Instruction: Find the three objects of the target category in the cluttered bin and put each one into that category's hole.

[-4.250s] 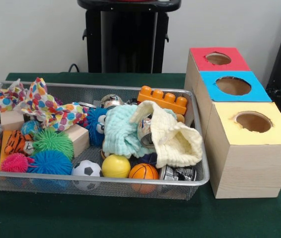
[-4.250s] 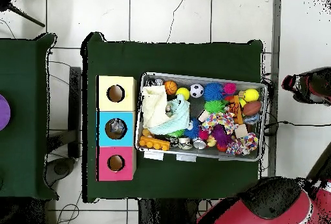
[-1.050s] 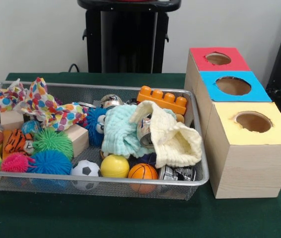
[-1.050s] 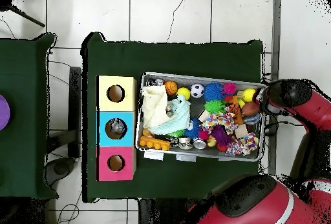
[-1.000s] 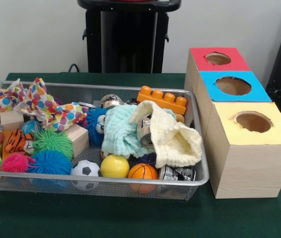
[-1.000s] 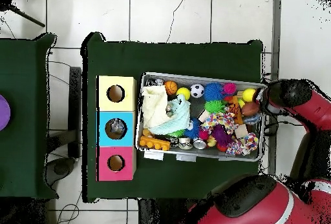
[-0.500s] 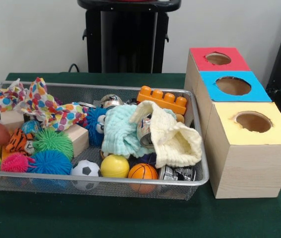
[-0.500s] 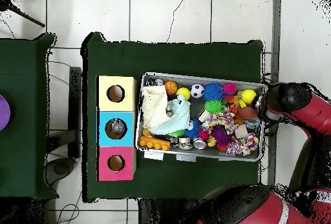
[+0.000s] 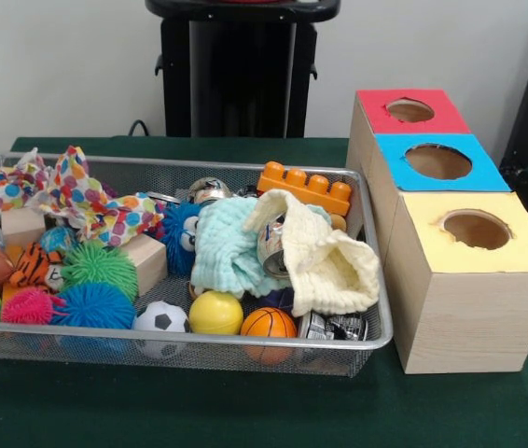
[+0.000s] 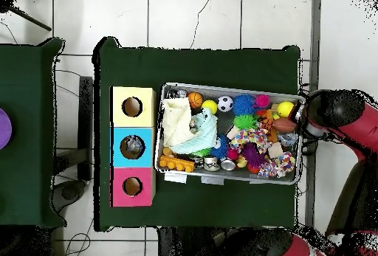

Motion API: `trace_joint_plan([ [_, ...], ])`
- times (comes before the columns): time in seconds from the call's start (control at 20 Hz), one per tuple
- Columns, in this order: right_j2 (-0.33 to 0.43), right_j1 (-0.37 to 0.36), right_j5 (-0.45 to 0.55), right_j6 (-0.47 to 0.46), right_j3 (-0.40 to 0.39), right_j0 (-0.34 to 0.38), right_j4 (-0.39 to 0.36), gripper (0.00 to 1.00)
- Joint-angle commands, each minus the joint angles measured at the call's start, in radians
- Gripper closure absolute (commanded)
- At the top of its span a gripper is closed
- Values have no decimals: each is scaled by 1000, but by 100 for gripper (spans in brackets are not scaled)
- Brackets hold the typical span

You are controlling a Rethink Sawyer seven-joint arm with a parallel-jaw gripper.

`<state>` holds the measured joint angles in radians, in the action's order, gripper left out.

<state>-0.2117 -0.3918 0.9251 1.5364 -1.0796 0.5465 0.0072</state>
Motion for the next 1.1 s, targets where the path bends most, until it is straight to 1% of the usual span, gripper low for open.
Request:
trace_joint_plan([
  [0.05, 5, 3, 43, 296, -143, -13, 61, 100],
  [0.4, 3, 27, -30, 324, -185, -31, 106, 100],
  [0.55, 5, 27, -62, 342, -217, -40, 130, 100],
  [0.9, -35, 14, -108, 411, -274, -92, 179, 100],
  [1.1, -44, 20, -131, 436, -290, -109, 206, 100],
])
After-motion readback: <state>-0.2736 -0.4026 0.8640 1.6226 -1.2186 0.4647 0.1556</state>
